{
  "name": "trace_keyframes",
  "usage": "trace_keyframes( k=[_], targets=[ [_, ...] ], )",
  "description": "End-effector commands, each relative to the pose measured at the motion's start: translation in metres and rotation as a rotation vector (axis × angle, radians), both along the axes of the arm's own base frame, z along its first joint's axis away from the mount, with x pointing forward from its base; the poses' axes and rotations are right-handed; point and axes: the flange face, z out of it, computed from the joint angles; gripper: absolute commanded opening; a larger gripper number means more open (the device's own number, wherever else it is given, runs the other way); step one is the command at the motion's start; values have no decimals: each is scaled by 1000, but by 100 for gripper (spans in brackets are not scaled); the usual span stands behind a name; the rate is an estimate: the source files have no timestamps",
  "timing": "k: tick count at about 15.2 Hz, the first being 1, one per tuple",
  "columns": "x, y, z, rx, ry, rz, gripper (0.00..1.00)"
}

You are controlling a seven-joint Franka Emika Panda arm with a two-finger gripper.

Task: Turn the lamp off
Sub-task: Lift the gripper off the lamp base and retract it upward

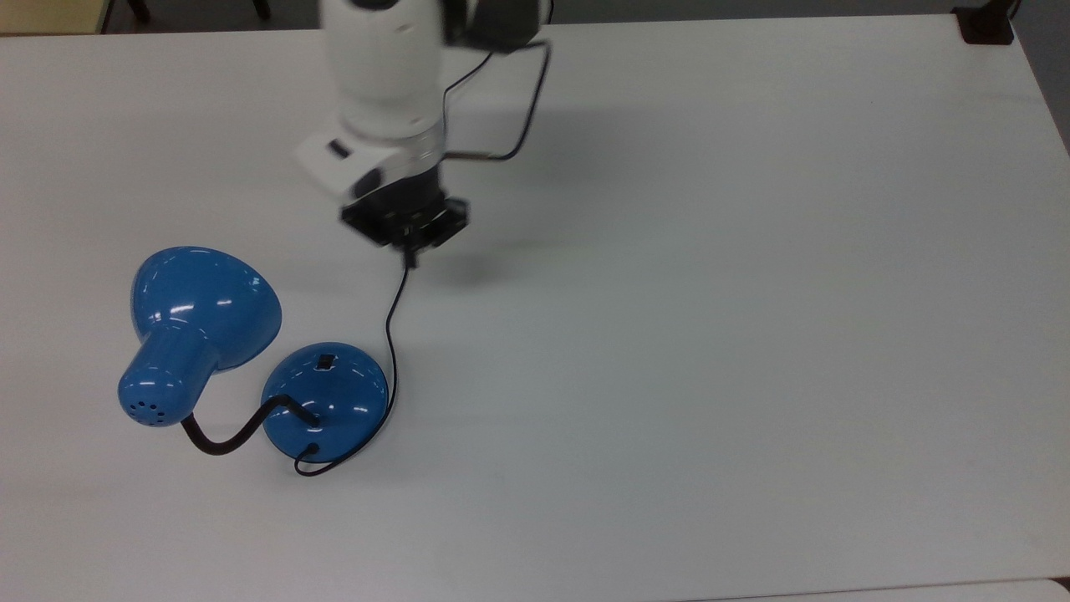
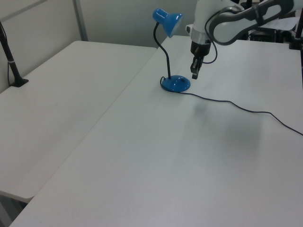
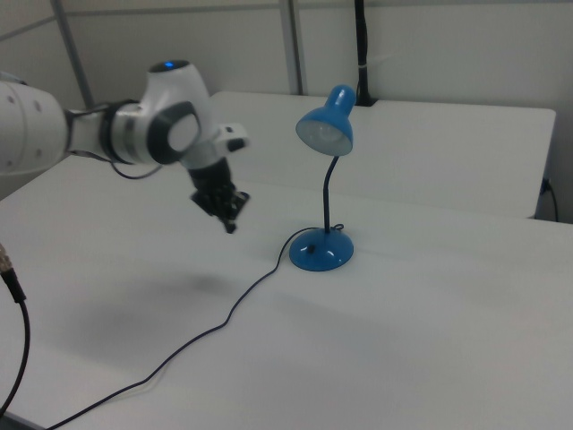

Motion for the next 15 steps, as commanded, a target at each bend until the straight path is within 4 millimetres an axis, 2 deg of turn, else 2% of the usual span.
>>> trace_keyframes(
  k=[1, 3, 4, 6, 9, 10, 15],
  targets=[
    [-40, 43, 45, -19, 84, 29, 0],
    [-56, 56, 73, -20, 88, 48, 0],
    [-64, 55, 86, -21, 91, 47, 0],
    [-81, 52, 111, -20, 115, 36, 25],
    [-87, 48, 135, -19, 124, 18, 94],
    [-87, 48, 142, -18, 123, -8, 100],
    [-82, 47, 151, -13, 97, -102, 100]
  ],
)
